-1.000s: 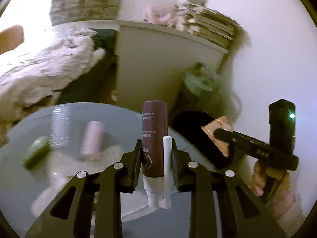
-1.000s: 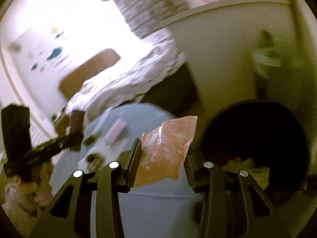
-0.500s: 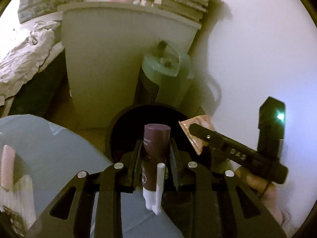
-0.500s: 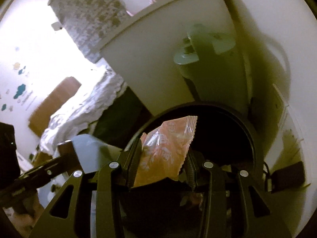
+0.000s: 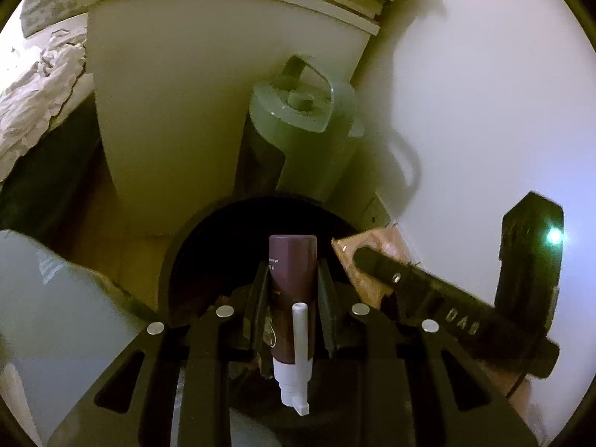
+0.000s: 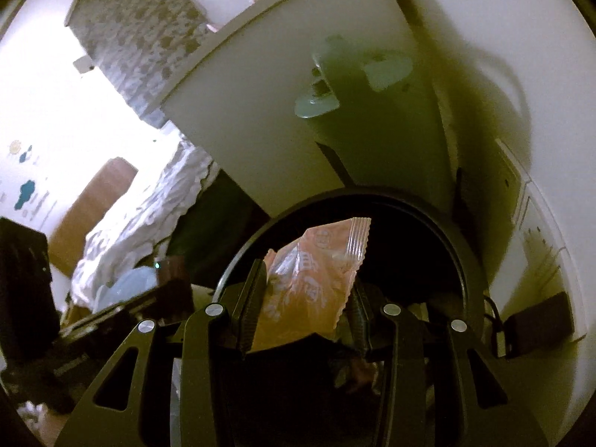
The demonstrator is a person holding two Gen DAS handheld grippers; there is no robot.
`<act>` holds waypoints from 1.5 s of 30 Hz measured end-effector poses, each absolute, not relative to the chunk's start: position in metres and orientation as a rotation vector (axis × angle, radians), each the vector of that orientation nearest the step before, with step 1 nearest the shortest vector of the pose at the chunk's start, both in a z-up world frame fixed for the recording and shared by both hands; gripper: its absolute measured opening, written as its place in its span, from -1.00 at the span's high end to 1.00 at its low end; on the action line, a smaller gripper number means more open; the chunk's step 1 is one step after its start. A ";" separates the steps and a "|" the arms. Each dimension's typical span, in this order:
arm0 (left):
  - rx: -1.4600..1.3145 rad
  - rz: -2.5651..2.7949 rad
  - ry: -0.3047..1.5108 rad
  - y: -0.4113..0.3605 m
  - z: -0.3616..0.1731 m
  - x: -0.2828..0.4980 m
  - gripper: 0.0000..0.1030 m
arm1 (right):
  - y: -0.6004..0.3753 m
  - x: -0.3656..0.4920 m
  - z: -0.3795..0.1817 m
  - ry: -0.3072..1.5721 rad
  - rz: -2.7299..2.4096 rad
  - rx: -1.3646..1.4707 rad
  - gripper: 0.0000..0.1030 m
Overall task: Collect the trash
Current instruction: 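Carry the purple bottle and orange bag over the bin and release both, then grasp the green gum pack with the left gripper while the right gripper grasps the clear plastic tray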
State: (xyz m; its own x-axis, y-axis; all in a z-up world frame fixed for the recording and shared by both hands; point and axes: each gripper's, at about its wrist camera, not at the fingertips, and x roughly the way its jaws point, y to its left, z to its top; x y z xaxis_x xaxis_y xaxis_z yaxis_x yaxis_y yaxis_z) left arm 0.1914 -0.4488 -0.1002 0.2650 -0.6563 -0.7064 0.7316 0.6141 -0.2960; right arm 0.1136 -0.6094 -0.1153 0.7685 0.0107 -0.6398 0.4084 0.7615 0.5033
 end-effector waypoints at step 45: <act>0.152 -0.782 0.835 -0.308 -0.066 0.174 -0.71 | -0.569 0.129 -0.133 0.715 -0.171 0.688 -0.41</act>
State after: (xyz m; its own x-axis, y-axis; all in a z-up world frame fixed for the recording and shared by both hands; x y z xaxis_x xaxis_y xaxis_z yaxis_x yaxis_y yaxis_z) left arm 0.1741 -0.3079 -0.0665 0.4156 -0.5628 -0.7145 0.6761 0.7166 -0.1711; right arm 0.1293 -0.5688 -0.1328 0.7519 0.0820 -0.6542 0.3694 0.7694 0.5210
